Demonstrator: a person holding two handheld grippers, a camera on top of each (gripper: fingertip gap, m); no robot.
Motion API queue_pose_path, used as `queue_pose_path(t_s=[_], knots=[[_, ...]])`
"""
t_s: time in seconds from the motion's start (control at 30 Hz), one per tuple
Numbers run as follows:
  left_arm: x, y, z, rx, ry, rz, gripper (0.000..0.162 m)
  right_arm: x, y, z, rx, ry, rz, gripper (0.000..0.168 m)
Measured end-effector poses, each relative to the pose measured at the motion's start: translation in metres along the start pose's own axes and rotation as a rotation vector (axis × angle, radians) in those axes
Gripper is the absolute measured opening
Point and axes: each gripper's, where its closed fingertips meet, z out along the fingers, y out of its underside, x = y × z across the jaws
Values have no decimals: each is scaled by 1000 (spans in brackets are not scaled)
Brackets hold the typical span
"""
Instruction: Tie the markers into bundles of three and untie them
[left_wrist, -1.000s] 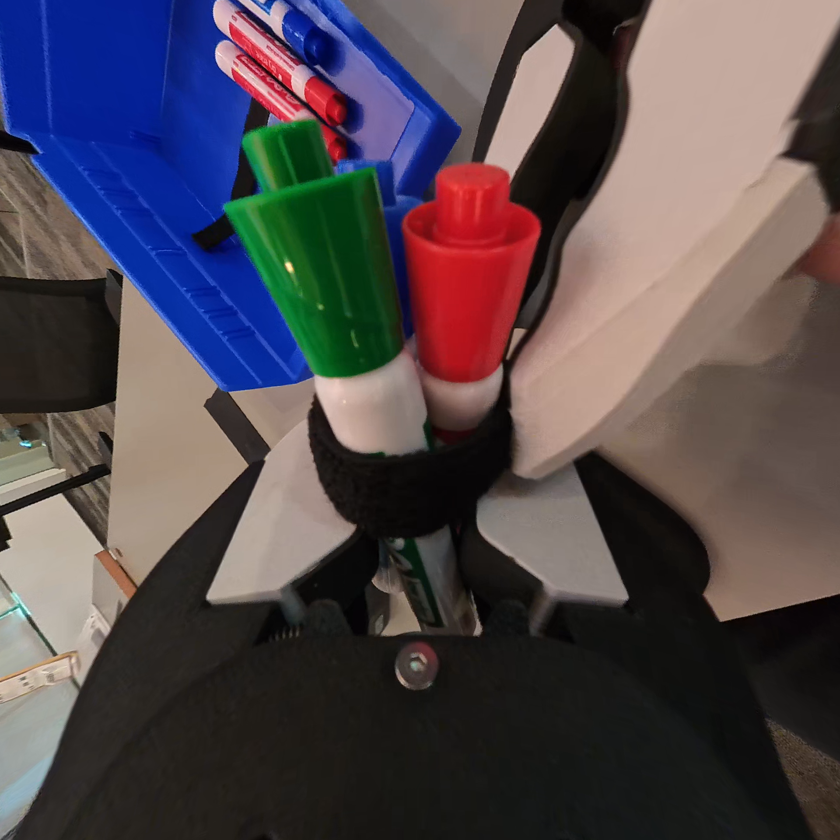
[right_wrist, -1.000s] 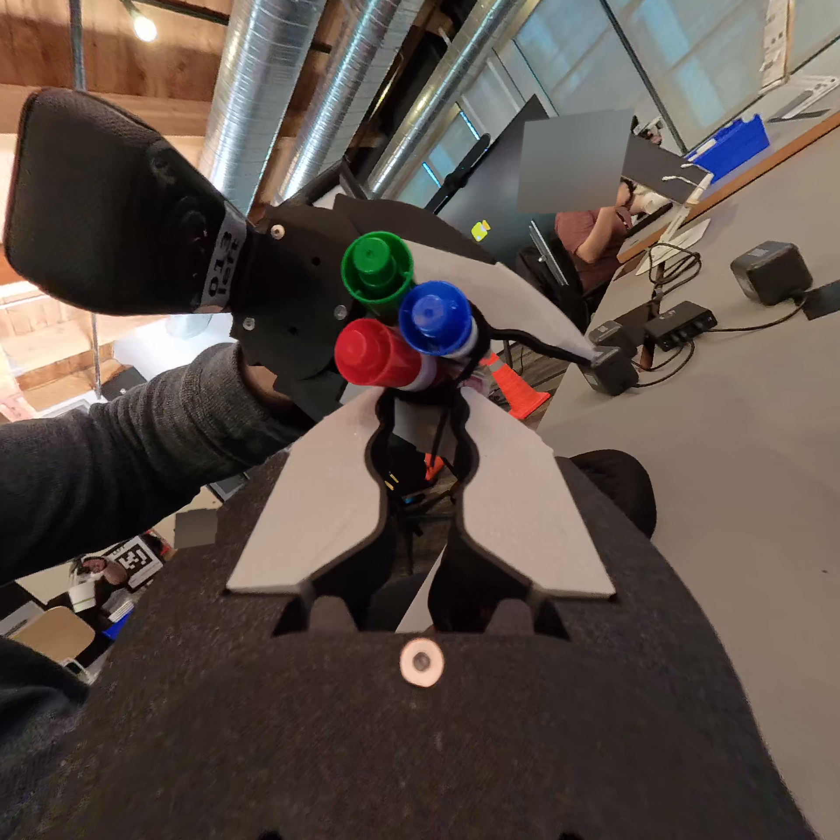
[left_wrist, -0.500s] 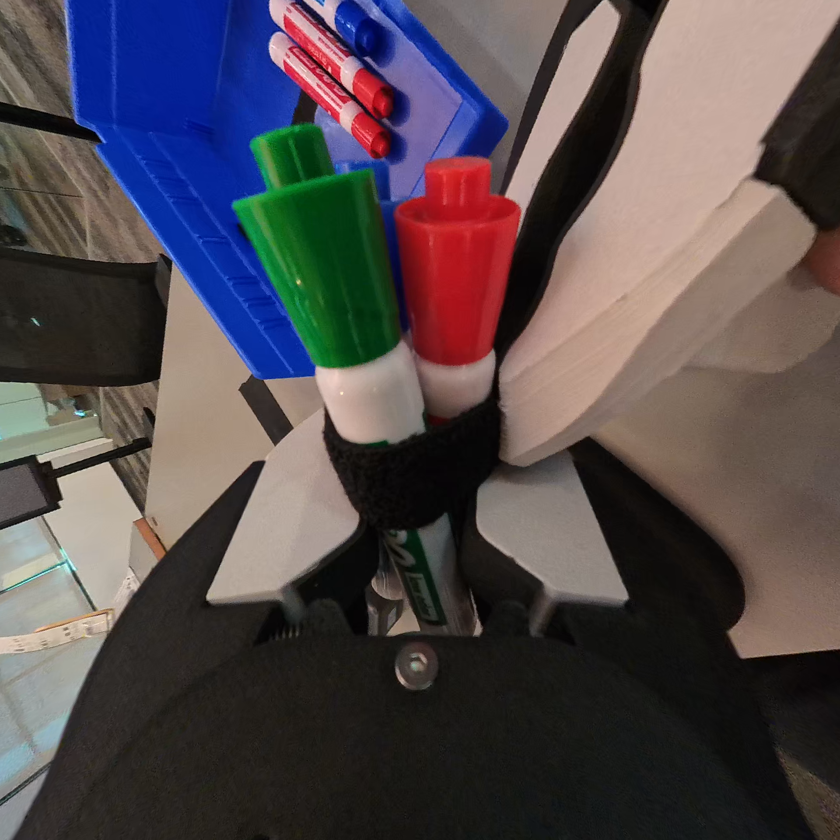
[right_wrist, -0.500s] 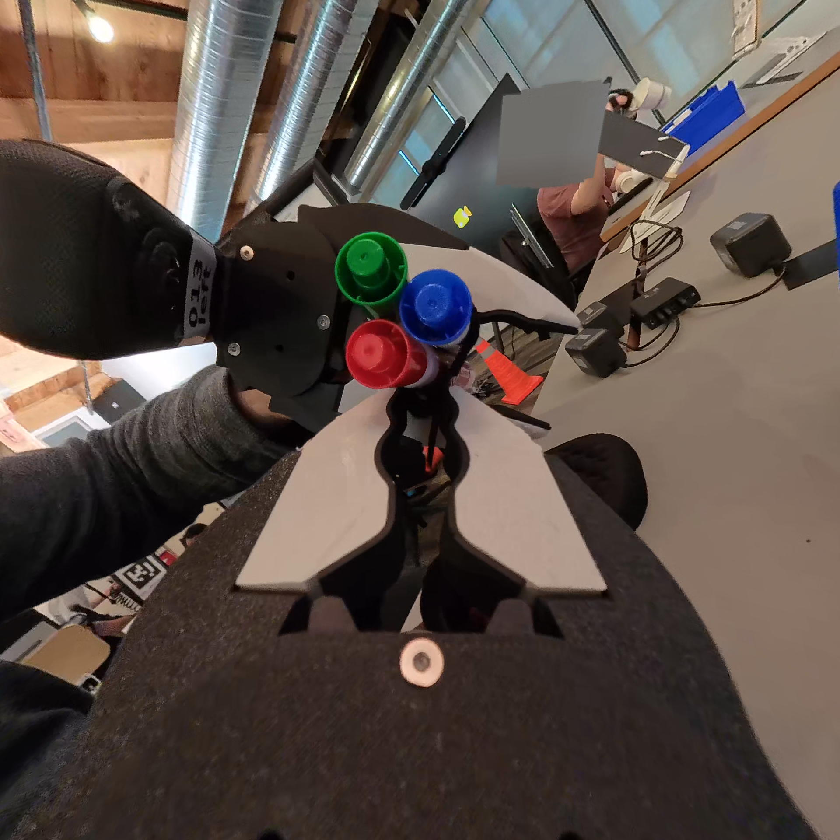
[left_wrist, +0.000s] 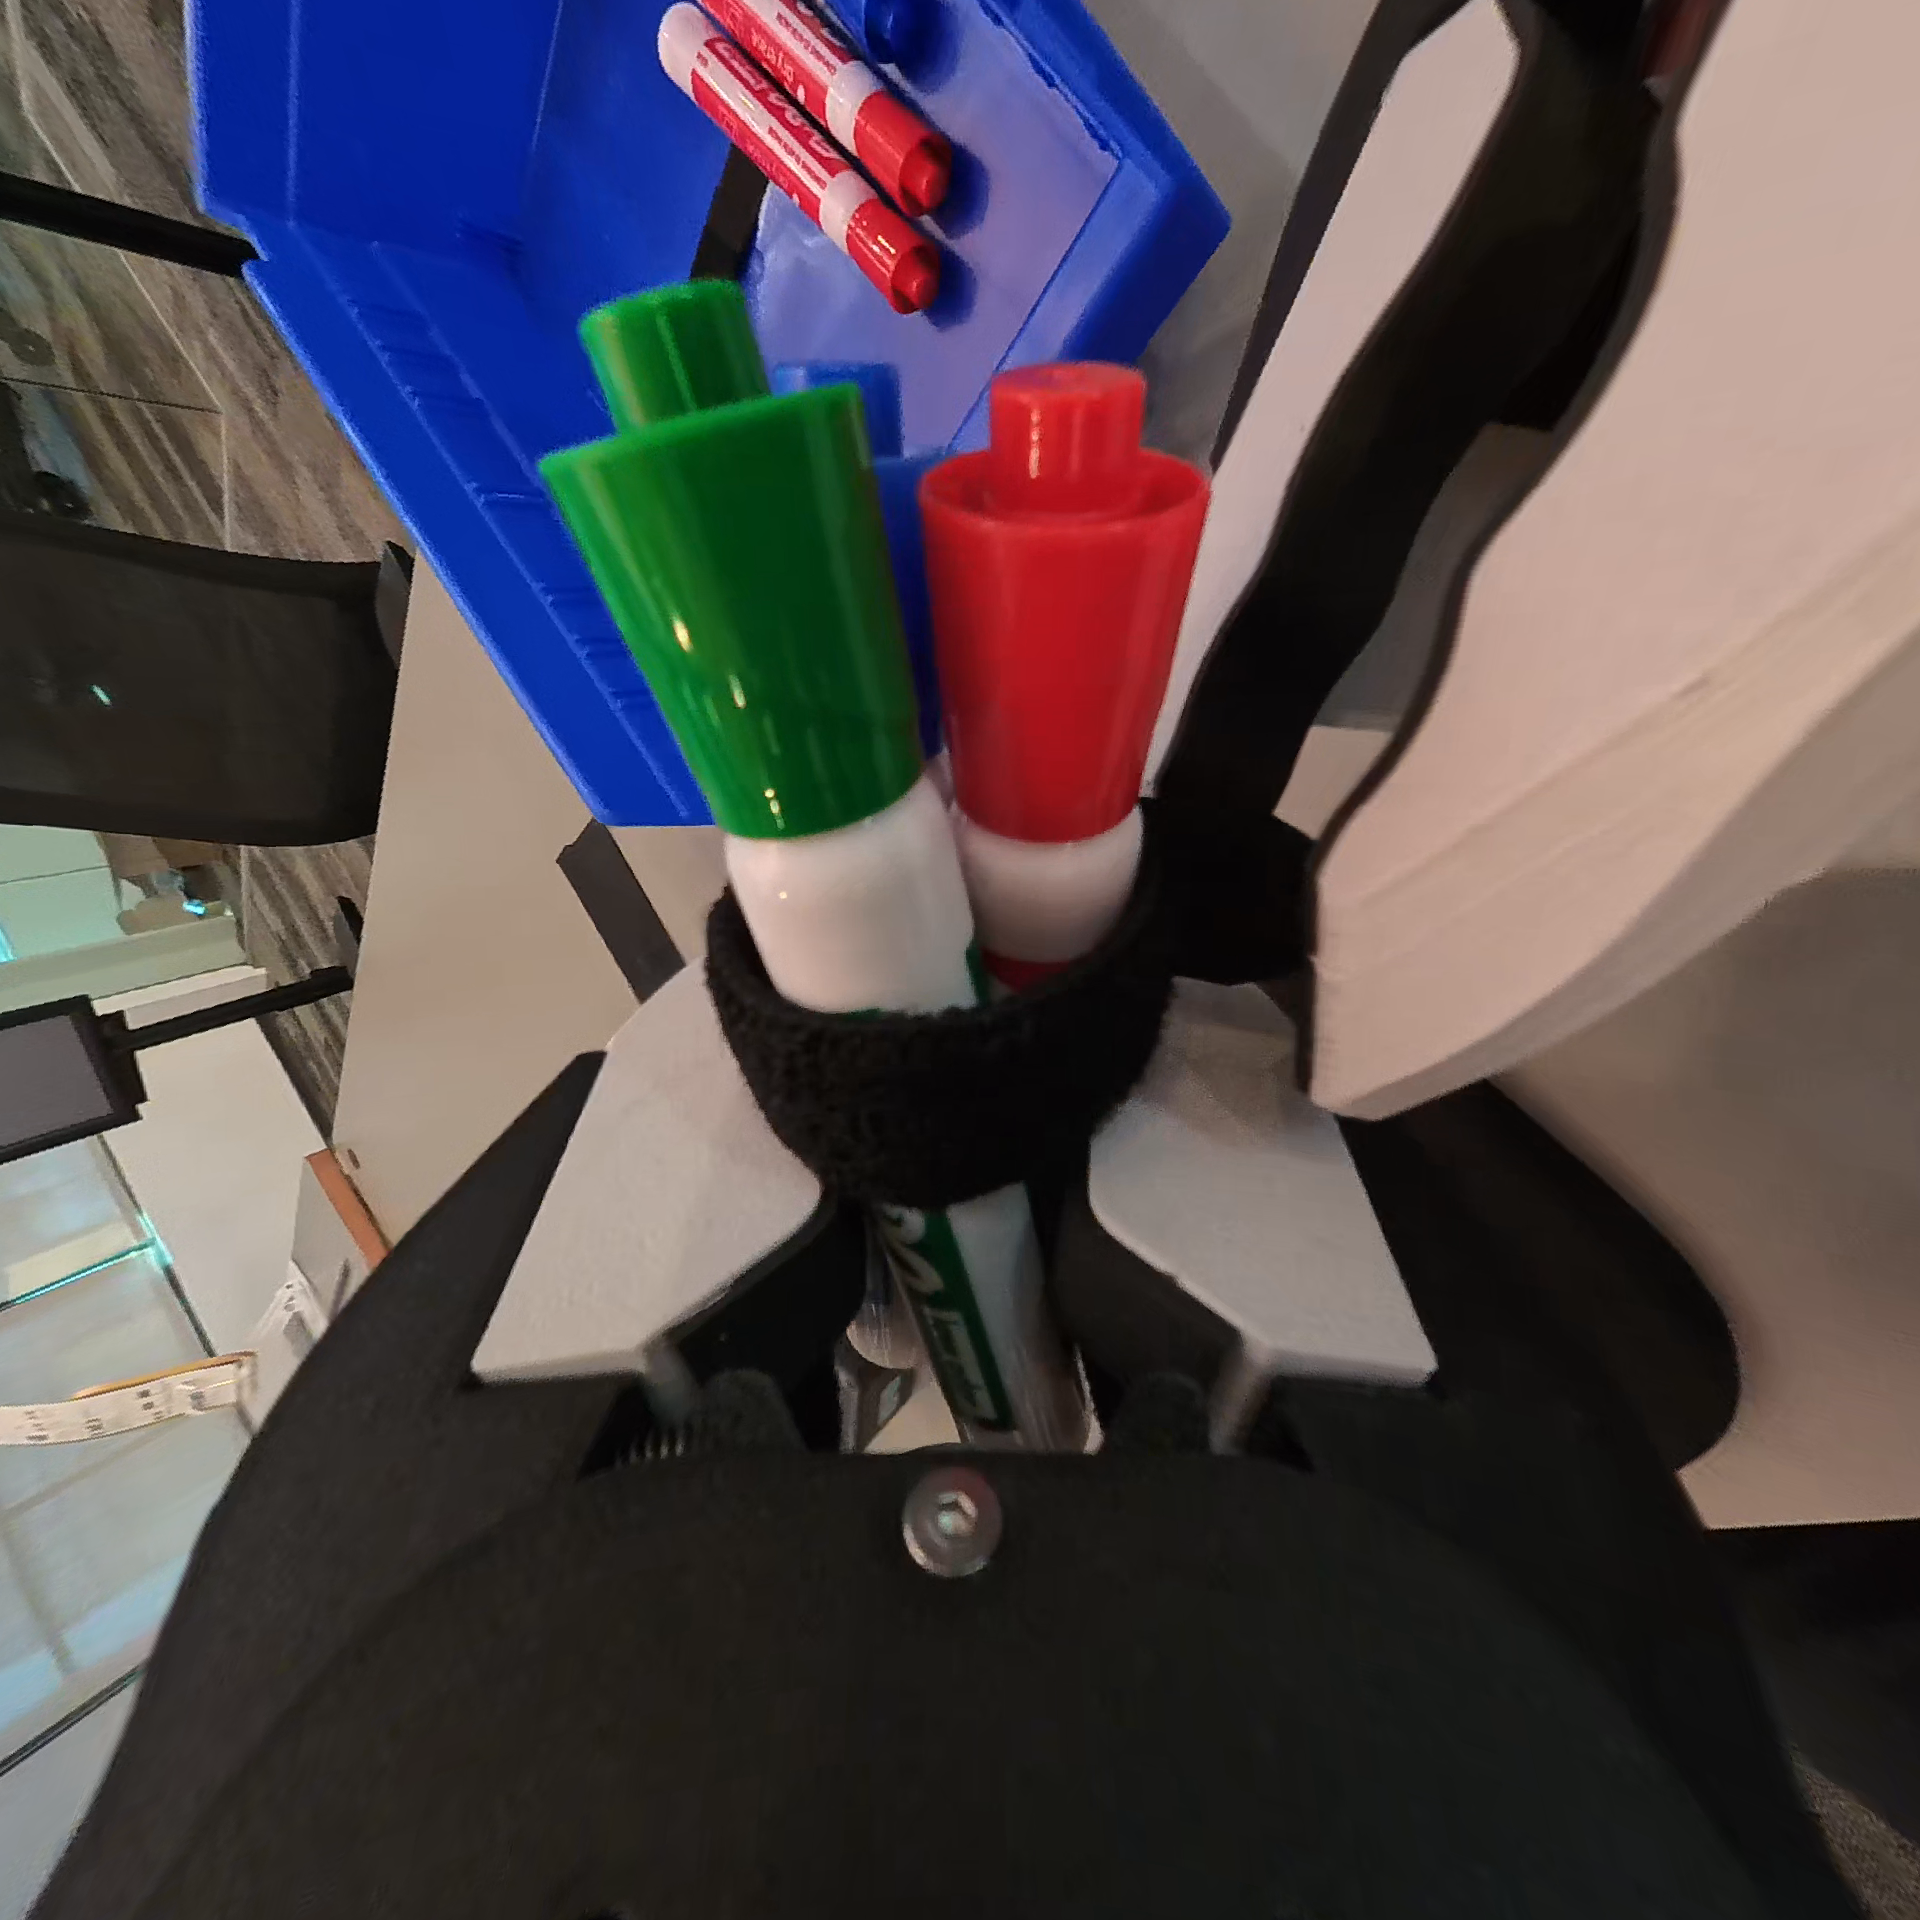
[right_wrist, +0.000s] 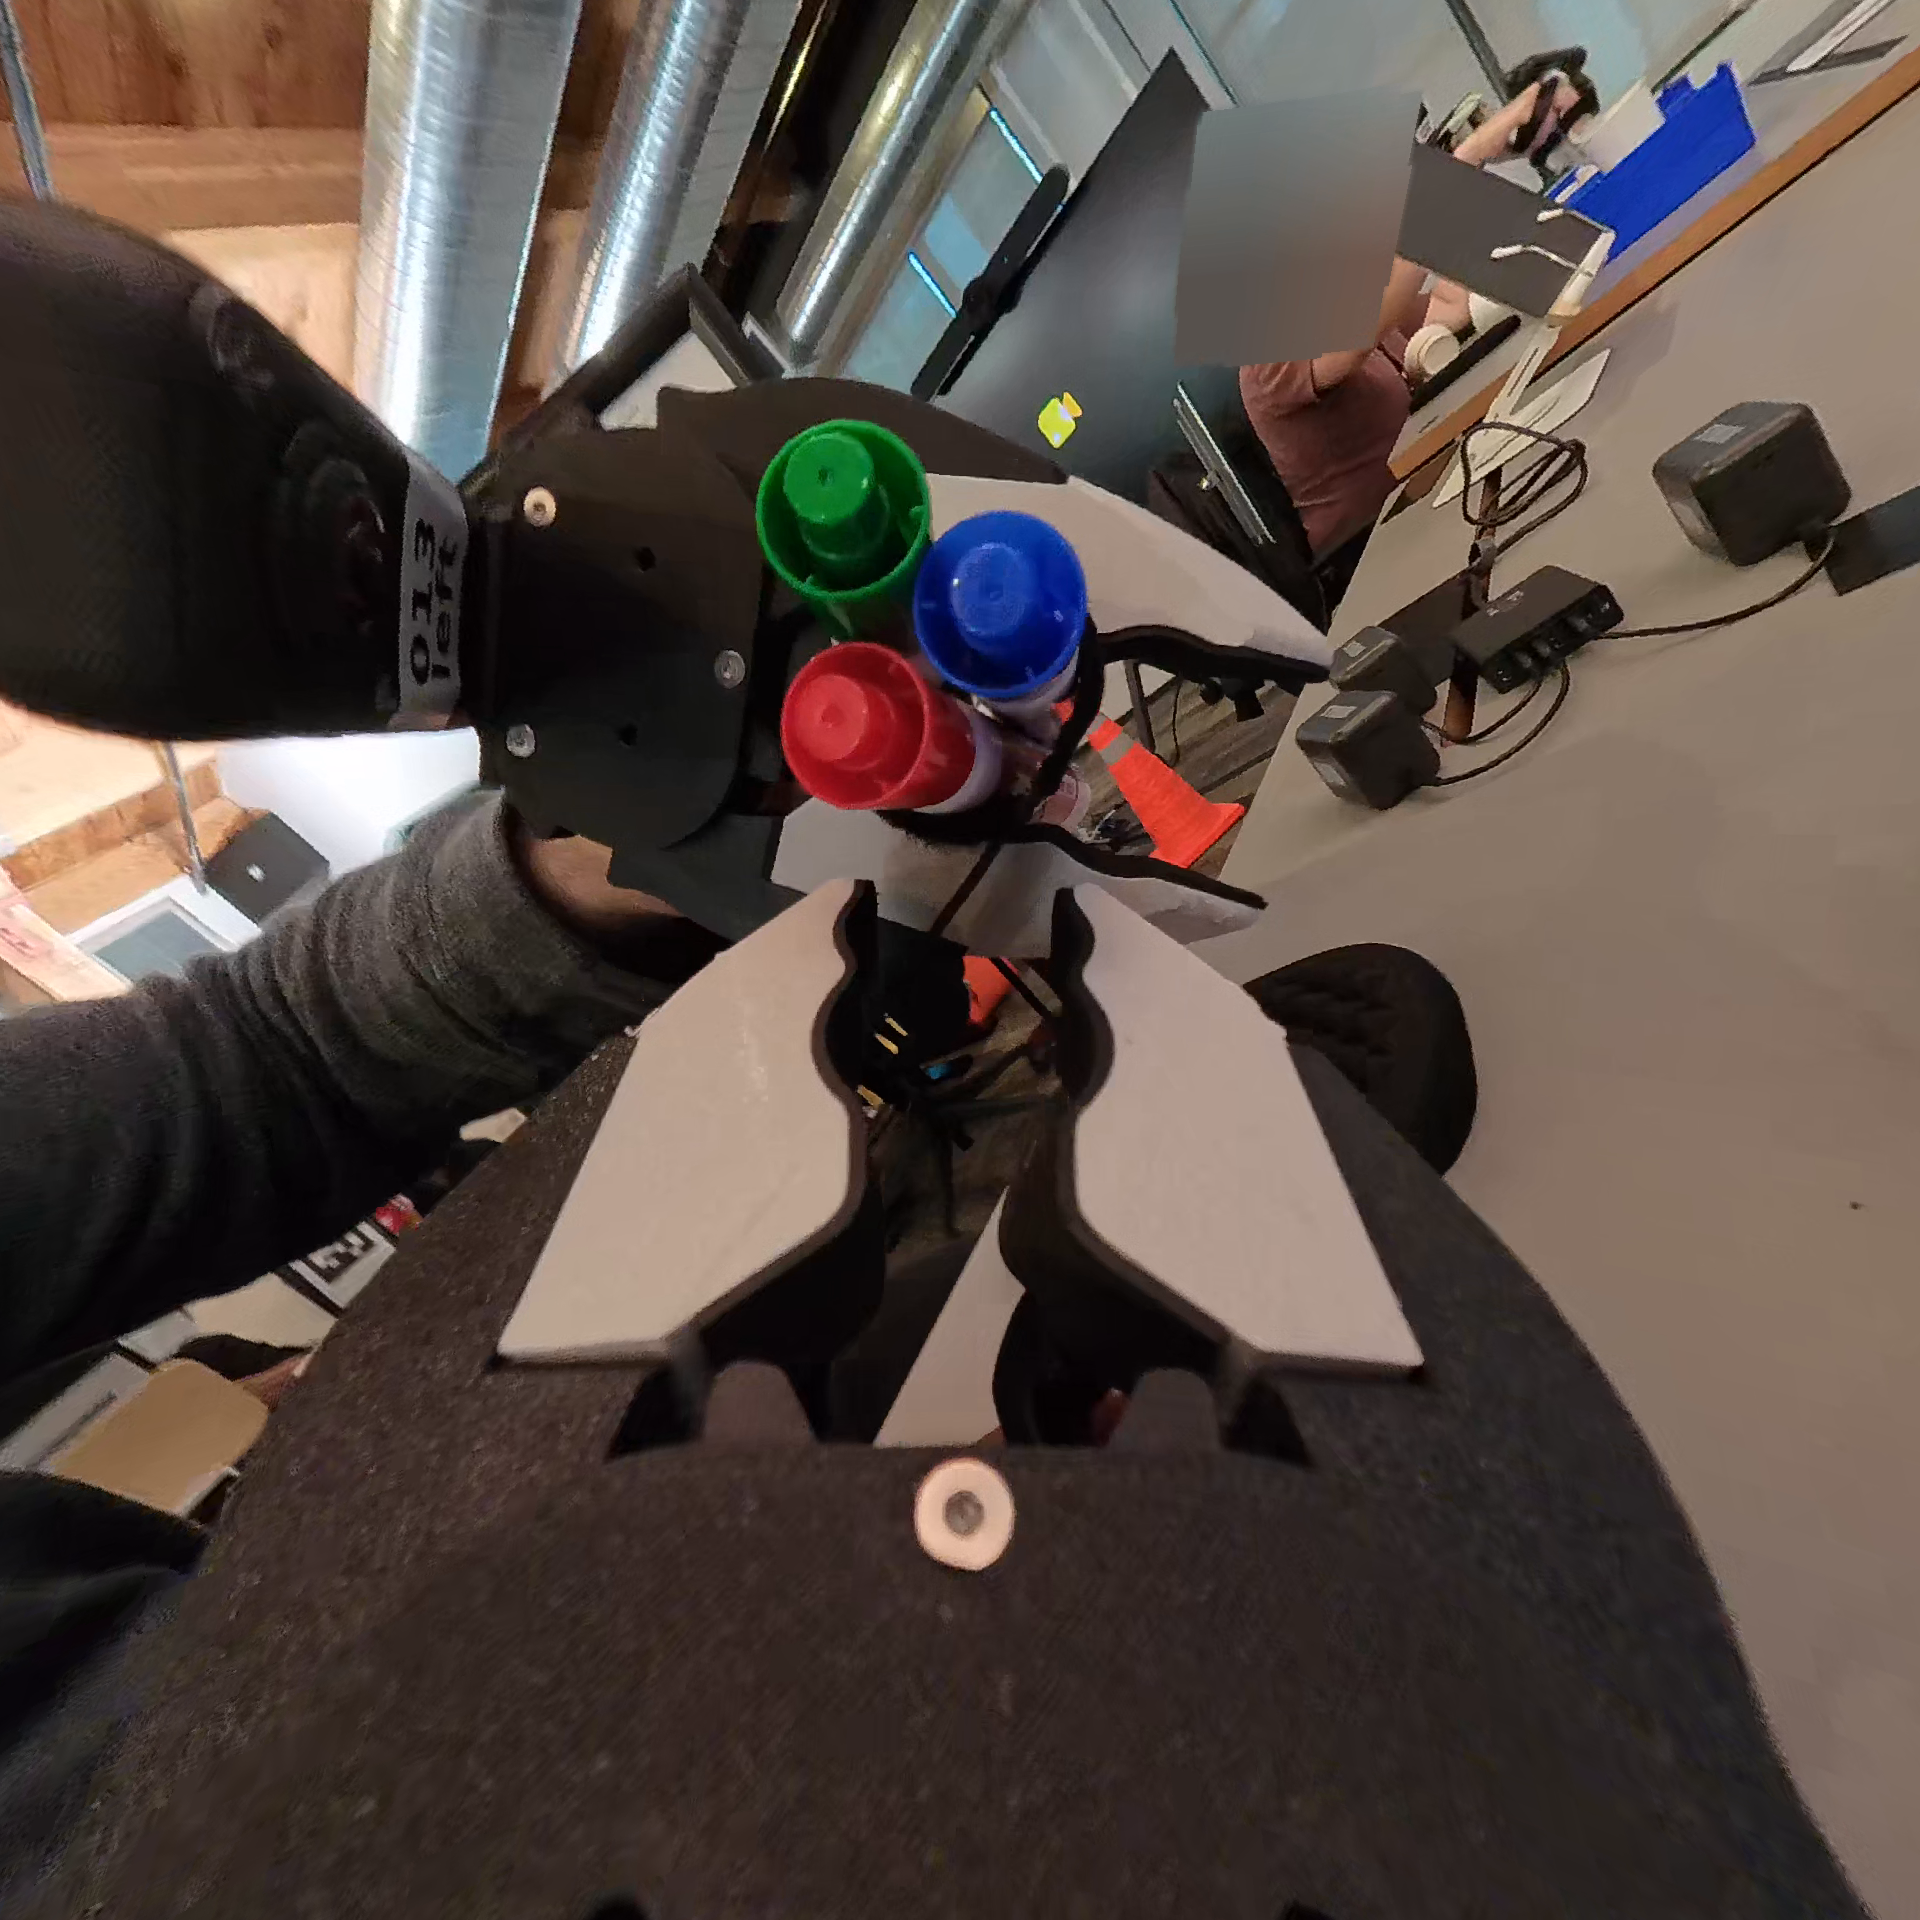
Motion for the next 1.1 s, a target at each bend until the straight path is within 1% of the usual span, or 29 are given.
queue_pose_path(t_s=[0.03, 0.1, 0.13, 0.2, 0.23, 0.3, 0.33, 0.37, 0.4, 0.47, 0.53, 0.57, 0.67, 0.77, 0.83, 0.97, 1.1], knots=[[1, -1, -1, 12, 16, -12, 41, -3, 1, 0, -9, -14, -39, 31], [5, 0, -3, 12, 69, -17, 42, -9, 3, -1, -49, -29, -176, 33], [4, 0, -5, 15, 78, -27, 42, -10, 3, -3, -69, -20, -256, 38], [6, -1, -11, 30, 150, -67, 41, -5, 0, -7, -107, 31, -433, 51], [6, 0, -14, 28, 174, -73, 41, 2, -2, -10, -133, 94, -547, 57], [14, 0, -19, 25, 267, -82, 41, 8, -12, -15, -146, 181, -723, 78], [15, -1, -21, 30, 282, -84, 41, 6, -19, -17, -139, 205, -802, 89], [20, -3, -23, 31, 323, -88, 41, 5, -23, -19, -150, 232, -898, 97], [26, -4, -24, 27, 366, -85, 42, 3, -25, -20, -174, 256, -986, 99], [33, -4, -24, 1, 395, -66, 41, -7, -28, -21, -184, 261, -1105, 96], [43, -4, -22, -22, 431, -45, 41, -6, -33, -23, -200, 328, -1223, 94], [46, -6, -22, -23, 445, -46, 41, -7, -32, -24, -206, 332, -1257, 92], [57, -9, -20, -43, 473, -21, 41, -5, -27, -24, -233, 332, -1302, 85], [63, -9, -17, -70, 489, 10, 41, -8, -20, -23, -269, 308, -1347, 72], [65, -9, -16, -76, 497, 13, 41, -8, -18, -23, -282, 297, -1342, 65], [63, -5, -14, -113, 475, 51, 41, -5, -13, -24, -307, 262, -1282, 59], [61, 0, -8, -176, 431, 127, 42, -2, -4, -23, -340, 224, -1207, 50]])
